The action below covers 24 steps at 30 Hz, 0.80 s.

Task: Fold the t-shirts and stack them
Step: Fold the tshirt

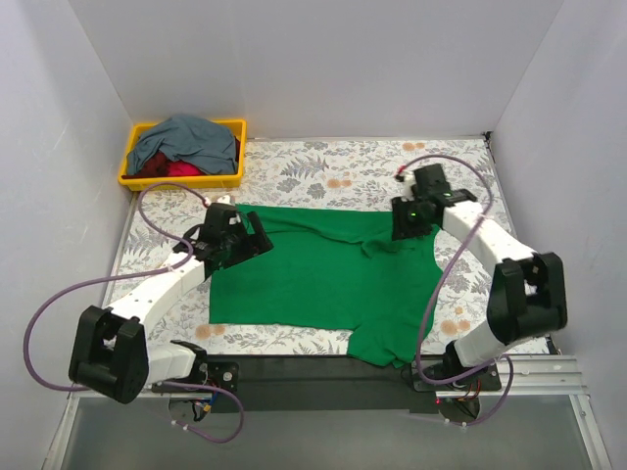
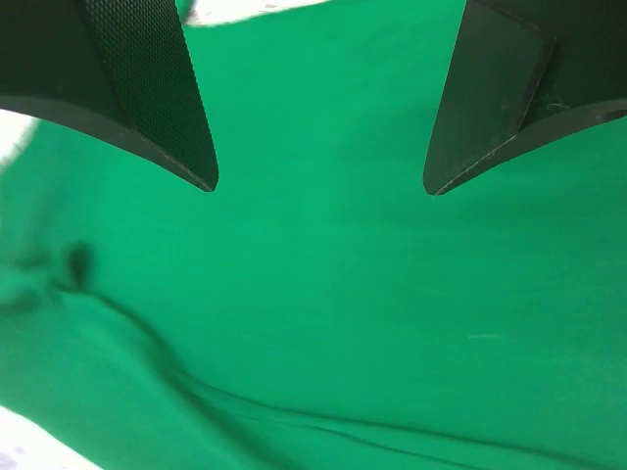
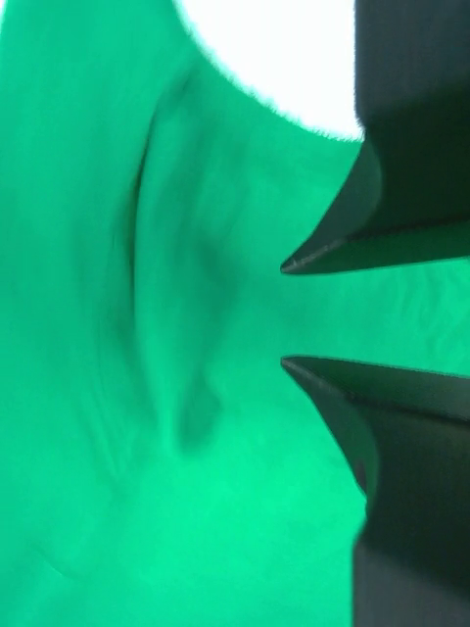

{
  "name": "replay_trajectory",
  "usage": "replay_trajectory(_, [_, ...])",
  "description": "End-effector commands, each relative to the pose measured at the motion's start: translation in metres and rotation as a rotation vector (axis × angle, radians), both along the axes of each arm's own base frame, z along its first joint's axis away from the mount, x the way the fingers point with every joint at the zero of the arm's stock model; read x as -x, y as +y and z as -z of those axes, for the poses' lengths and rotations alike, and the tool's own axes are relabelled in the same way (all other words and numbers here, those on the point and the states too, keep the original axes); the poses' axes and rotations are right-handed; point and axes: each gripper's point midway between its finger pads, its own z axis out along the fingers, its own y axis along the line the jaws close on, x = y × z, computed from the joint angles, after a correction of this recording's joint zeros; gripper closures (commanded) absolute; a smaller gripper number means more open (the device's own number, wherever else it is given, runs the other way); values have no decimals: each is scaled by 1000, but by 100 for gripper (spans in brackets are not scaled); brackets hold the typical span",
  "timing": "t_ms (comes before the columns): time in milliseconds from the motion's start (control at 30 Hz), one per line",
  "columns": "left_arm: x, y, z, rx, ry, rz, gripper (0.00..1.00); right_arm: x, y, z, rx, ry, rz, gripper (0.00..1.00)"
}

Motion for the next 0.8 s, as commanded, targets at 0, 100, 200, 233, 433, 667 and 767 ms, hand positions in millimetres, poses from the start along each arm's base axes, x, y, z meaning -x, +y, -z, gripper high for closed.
replay_trajectory(0, [-7,-76,-31,225,-50,138,14,-19,-18,-20,-217,-108,174,57])
replay_trajectory(100, [-12,-121,-27,247,-48,201,14,-21,-44,-13,-267,-143,279,65])
replay_trajectory(200, [-19,-160,-15,268,-28,248,15,-19,-64,4,-314,-114,367,66])
replay_trajectory(233, [-19,-169,-11,271,-20,261,15,-23,-71,5,-340,-120,402,66])
replay_trajectory(433, [-29,-226,15,254,14,343,23,-24,-77,26,-428,-74,442,66])
replay_trajectory(667, [-34,-263,27,258,23,388,36,-29,-80,46,-447,-35,467,68])
replay_trajectory(767, [-38,-271,30,257,22,389,37,-28,-82,55,-449,-12,480,71])
